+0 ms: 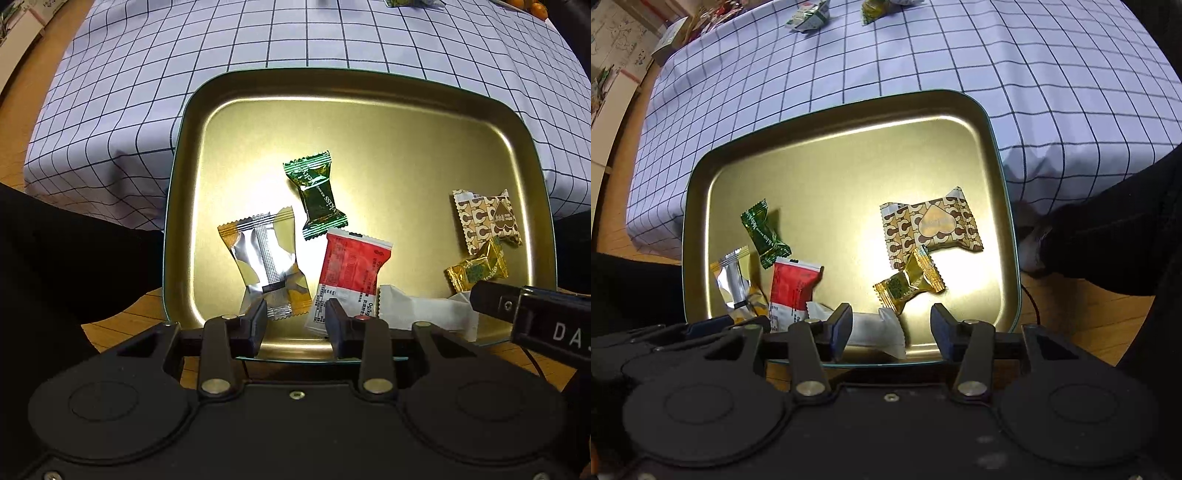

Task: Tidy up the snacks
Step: 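Withdraw both open tools from the tray toward the remaining snacks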

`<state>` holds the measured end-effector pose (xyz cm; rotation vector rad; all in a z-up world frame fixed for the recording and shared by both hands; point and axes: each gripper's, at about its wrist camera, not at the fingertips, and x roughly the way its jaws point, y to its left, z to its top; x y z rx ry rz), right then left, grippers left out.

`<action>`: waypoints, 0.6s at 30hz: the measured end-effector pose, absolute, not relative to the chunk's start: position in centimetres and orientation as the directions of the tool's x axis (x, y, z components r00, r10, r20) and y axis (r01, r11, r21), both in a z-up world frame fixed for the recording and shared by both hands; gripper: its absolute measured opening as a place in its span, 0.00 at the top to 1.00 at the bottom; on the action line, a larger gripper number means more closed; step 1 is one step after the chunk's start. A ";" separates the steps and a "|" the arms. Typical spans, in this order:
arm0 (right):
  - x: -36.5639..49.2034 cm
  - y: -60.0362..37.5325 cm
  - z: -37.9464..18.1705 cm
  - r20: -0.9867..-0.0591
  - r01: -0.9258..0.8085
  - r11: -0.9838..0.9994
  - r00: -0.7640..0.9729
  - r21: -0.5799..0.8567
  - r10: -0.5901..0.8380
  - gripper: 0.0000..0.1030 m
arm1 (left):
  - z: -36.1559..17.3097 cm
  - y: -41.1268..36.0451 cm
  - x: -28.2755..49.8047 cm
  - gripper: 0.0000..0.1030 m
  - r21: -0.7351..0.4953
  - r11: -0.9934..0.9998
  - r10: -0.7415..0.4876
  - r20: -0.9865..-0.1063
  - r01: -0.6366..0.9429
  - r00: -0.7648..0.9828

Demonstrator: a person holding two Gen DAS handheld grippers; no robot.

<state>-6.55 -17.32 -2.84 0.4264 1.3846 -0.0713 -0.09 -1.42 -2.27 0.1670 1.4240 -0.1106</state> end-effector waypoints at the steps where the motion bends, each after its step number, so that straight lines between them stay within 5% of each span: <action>1: -6.6 -17.4 -2.8 -0.960 0.306 0.918 0.199 0.252 0.197 0.52 | -2.0 -1.5 0.0 0.58 0.052 0.984 0.025 -0.988 0.172 0.151; 18: -5.2 -17.1 -0.5 -0.970 0.313 0.940 0.236 0.137 0.063 0.52 | 0.4 -0.7 2.1 0.58 0.021 0.993 0.001 -0.984 0.113 0.179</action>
